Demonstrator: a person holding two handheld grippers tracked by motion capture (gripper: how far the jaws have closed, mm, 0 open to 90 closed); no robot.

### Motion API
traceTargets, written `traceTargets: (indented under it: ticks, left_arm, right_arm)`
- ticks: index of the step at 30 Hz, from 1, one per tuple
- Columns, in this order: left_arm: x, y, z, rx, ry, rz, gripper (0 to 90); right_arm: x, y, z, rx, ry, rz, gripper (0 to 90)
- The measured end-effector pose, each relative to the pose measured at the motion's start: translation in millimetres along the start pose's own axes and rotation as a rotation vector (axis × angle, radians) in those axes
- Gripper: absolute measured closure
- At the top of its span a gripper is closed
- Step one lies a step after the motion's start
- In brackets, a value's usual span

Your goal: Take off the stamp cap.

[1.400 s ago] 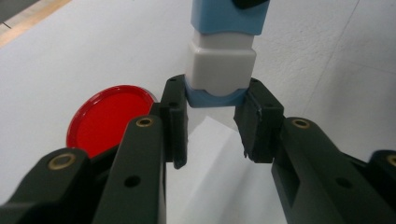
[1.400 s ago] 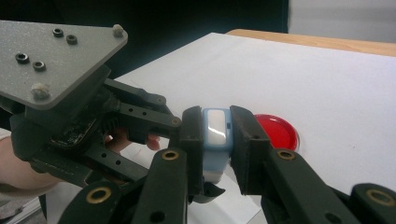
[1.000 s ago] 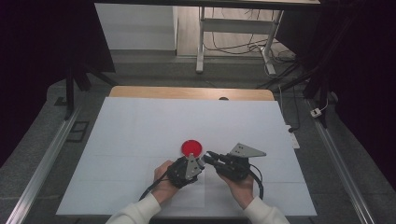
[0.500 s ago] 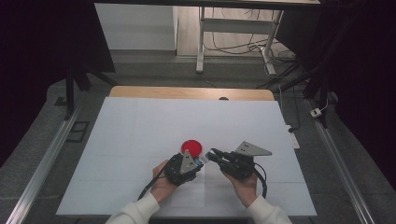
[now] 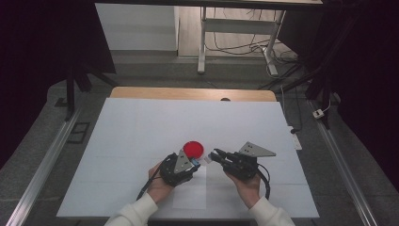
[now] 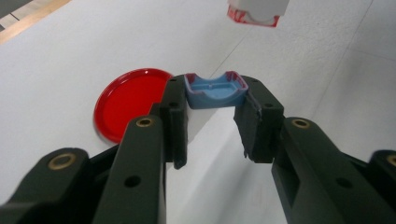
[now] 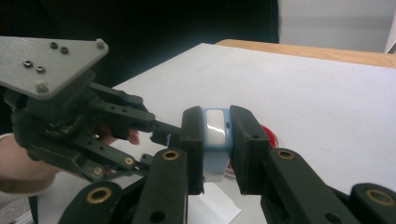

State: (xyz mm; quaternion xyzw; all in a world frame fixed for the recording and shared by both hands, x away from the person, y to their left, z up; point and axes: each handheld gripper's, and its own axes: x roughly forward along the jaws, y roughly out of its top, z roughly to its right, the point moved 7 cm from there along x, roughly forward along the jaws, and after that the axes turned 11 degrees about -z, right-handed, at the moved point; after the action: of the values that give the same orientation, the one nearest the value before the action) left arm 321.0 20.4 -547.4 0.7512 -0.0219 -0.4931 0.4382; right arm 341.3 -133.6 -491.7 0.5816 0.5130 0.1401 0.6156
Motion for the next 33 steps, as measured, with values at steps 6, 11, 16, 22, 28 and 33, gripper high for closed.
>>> traceTargets:
  ticks: [6, 11, 16, 22, 28, 33]
  left_arm:
    - [-12.9, -11.3, -8.1, -0.019, -0.016, 0.000, 65.0]
    - [-23.6, -20.9, -15.6, -0.038, -0.025, 0.007, 65.0]
    - [-33.8, -30.0, -22.8, -0.059, -0.028, 0.013, 64.9]
    - [-44.5, -44.7, -31.8, -0.098, -0.017, 0.006, 64.9]
    - [-54.3, -59.6, -39.3, -0.139, -0.015, 0.013, 64.9]
    - [-63.4, -71.8, -45.1, -0.161, 0.001, 0.017, 64.9]
  right_arm:
    - [-0.6, 0.1, 2.1, 0.003, -0.007, 0.001, 75.2]
    - [-0.8, -0.1, 3.2, -0.001, -0.013, 0.001, 75.2]
    - [-1.2, -0.5, 4.0, -0.008, -0.020, -0.001, 75.2]
    - [-2.0, -0.6, 6.2, -0.010, -0.026, 0.000, 75.2]
    - [-2.4, -0.4, 7.8, -0.016, -0.035, -0.001, 75.2]
    - [-2.1, -0.6, 8.8, -0.020, -0.041, -0.002, 75.1]
